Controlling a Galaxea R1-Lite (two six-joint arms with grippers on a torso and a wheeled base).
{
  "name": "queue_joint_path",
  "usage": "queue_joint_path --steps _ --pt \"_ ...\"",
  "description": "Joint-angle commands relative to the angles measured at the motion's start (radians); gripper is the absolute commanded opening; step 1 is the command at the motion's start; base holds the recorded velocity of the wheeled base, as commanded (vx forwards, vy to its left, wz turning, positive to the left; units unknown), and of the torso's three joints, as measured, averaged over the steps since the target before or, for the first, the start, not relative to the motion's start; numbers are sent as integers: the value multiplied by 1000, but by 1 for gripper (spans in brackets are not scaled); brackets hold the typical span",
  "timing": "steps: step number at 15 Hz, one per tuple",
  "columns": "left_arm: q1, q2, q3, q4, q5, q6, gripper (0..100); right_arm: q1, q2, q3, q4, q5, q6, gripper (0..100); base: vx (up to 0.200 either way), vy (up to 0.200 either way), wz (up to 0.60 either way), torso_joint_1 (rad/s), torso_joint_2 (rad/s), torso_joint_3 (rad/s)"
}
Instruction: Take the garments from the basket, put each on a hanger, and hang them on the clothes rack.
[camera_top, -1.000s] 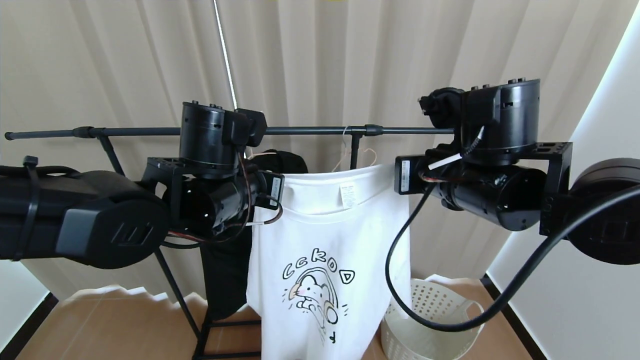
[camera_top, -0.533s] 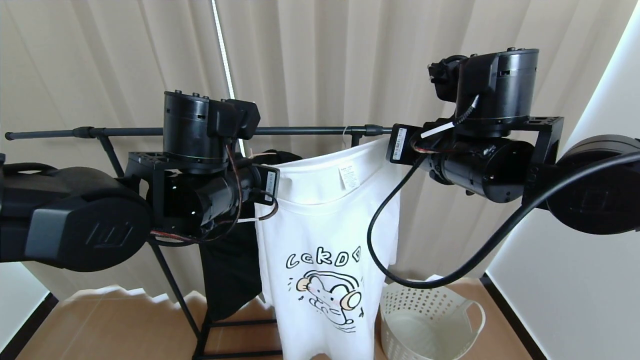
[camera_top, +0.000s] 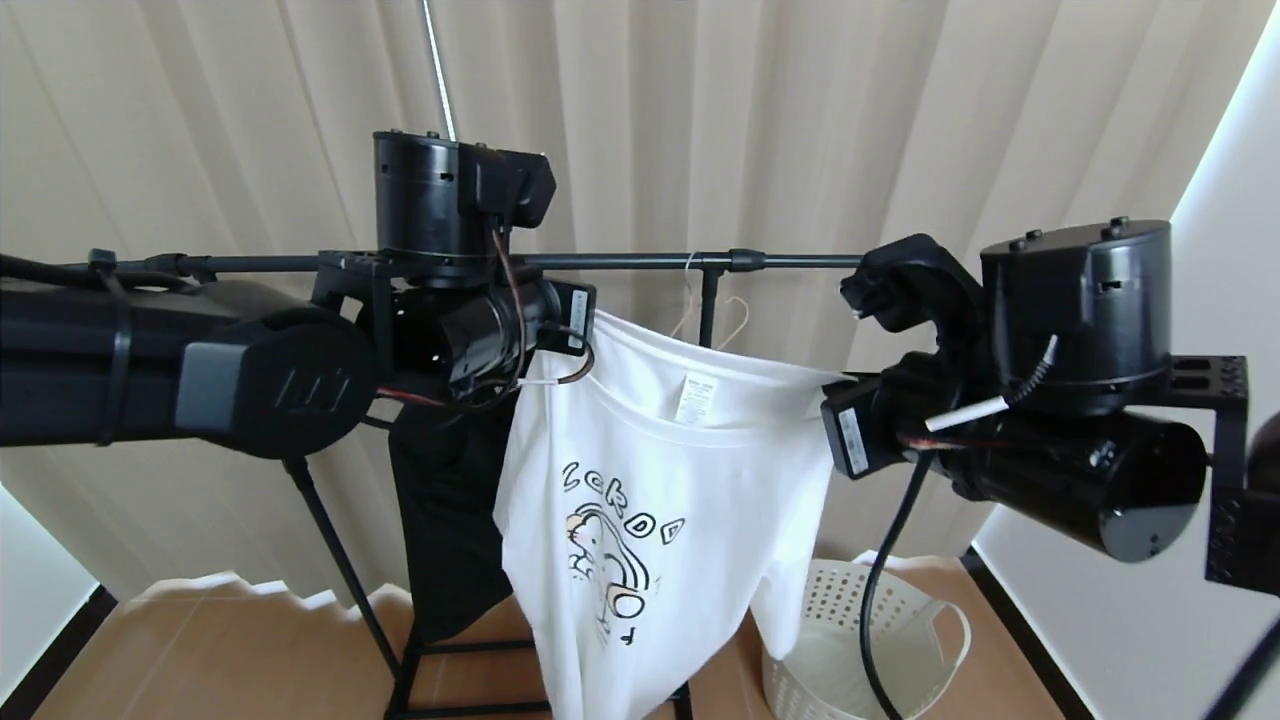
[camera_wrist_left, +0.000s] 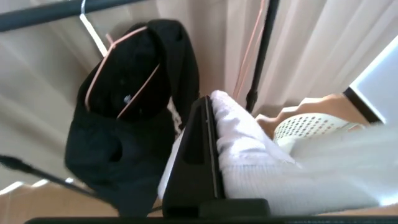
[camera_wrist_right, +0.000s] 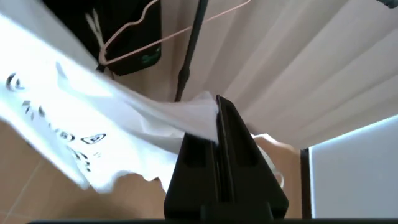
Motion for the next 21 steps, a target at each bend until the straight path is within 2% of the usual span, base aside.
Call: queue_joint_path --steps 1,2,4,5,6,8,10,15,19,20,21 --pt "1 132 -156 -1 -94 13 0 195 -71 73 7 6 2 0 0 0 0 0 0 0" --pt "-1 167 -219 -1 -134 13 0 247 -66 75 7 6 18 0 0 0 0 0 0 0" --pt "-2 196 -277 -1 -175 13 0 300 -54 69 7 7 47 0 0 0 0 0 0 0" --pt "-4 221 -338 -4 -260 13 0 364 3 35 -7 7 136 0 0 0 0 0 0 0" --pt "-4 224 -354 -4 -286 13 0 379 28 4 -9 7 183 0 0 0 0 0 0 0" --pt "-4 226 -366 -5 -295 10 0 384 66 -53 -10 6 279 0 0 0 0 0 0 0" --pt "-4 223 -357 -7 -293 10 0 384 63 -53 -27 7 292 0 0 0 0 0 0 0" --pt "-1 198 -320 -1 -286 10 0 365 40 -11 -29 6 249 0 0 0 0 0 0 0" --pt "9 160 -280 21 -270 12 0 178 18 69 -29 9 61 0 0 0 0 0 0 0" --pt "12 126 -254 73 -247 13 0 69 26 70 -29 19 -2 0 0 0 0 0 0 0" --pt "13 100 -240 118 -246 13 0 17 48 61 -36 24 -10 0 0 0 0 0 0 0"
